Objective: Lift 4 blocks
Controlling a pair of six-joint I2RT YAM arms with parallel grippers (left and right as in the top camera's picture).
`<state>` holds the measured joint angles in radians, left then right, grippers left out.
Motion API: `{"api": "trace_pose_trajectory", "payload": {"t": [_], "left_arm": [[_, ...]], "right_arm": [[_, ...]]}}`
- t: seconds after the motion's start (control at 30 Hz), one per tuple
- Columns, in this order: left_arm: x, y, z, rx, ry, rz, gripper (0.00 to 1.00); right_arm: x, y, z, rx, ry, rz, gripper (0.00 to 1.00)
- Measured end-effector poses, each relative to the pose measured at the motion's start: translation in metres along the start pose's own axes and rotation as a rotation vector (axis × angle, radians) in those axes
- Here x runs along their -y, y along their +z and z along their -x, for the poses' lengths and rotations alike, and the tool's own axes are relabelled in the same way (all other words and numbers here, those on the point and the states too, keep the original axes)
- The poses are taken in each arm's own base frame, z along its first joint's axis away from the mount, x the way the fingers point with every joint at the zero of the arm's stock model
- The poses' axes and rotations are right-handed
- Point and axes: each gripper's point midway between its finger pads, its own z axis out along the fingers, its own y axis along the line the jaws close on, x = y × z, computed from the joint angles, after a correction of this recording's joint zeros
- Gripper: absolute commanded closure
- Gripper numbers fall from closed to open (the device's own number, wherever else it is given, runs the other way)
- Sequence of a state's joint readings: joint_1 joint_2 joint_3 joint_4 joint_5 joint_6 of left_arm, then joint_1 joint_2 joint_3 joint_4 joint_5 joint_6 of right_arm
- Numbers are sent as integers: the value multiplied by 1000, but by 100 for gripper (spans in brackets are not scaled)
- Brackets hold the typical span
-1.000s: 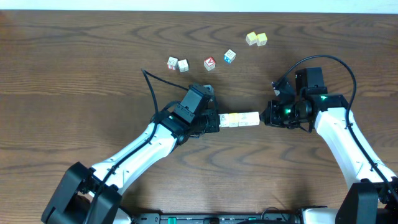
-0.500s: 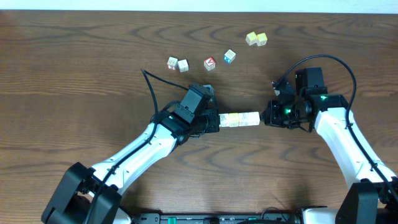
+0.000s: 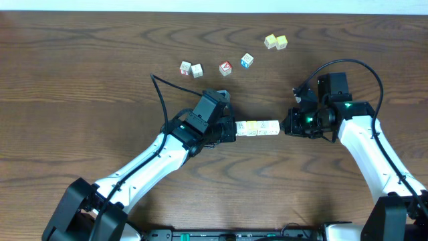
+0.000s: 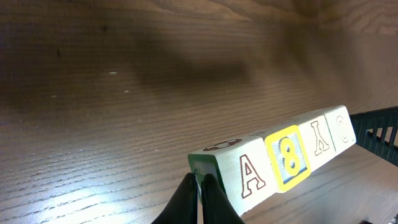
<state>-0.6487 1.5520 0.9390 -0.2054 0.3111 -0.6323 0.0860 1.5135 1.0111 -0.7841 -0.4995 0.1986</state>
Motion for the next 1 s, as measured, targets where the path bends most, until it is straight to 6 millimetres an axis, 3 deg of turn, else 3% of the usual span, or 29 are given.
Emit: {"api": "trace_pose_trajectory", "payload": {"t": [1.0], "left_arm": [[2, -3, 1, 6, -17, -5, 93]], "right_arm": [[-8, -12, 2, 36, -19, 15, 99]]}}
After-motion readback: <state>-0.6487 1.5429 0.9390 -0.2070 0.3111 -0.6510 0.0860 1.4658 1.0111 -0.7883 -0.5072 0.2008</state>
